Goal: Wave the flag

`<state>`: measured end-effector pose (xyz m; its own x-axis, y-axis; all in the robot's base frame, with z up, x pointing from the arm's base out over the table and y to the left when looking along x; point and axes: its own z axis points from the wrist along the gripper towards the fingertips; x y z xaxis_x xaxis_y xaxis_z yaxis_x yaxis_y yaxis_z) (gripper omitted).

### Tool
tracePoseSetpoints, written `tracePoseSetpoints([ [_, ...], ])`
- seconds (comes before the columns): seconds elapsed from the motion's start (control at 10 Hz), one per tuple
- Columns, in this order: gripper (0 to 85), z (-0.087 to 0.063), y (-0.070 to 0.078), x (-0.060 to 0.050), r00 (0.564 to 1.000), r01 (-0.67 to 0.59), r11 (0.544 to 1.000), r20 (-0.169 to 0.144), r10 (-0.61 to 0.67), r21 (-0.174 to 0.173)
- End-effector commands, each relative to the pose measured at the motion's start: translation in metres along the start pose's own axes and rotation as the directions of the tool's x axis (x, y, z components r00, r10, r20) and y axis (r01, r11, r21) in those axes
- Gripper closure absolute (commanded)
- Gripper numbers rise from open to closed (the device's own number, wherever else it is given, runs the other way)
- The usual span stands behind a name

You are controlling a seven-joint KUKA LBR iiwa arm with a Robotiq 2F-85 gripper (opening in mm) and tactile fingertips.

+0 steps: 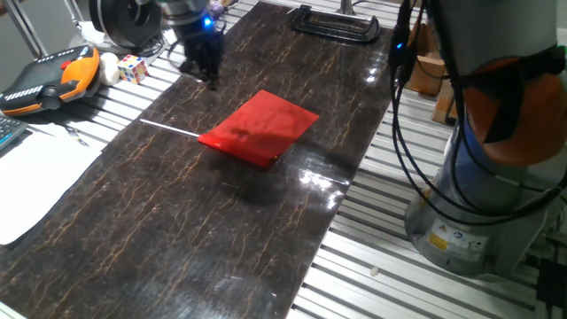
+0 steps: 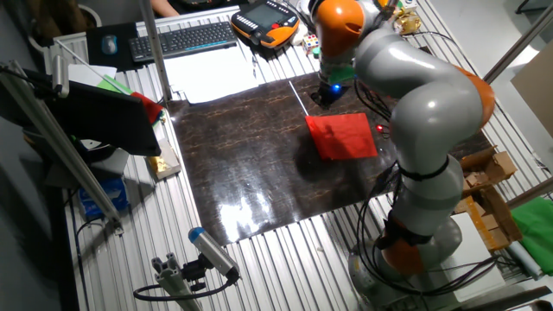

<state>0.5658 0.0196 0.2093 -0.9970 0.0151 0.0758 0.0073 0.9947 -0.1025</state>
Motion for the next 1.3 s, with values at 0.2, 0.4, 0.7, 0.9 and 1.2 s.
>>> tracePoseSetpoints([
  [0.2,84.3,0.021,0.005,-0.043,0.999,-0.035,0.999,0.003,0.035,0.002],
  [0.4,84.3,0.036,0.007,-0.060,0.998,-0.050,0.999,0.022,0.050,-0.005],
  [0.7,84.3,0.057,0.011,-0.079,0.997,-0.066,0.998,0.044,0.067,-0.018],
  [0.9,84.3,0.070,0.012,-0.088,0.996,-0.072,0.997,0.059,0.073,-0.019],
  [1.2,84.3,0.087,0.014,-0.098,0.996,-0.065,0.997,0.057,0.067,-0.030],
])
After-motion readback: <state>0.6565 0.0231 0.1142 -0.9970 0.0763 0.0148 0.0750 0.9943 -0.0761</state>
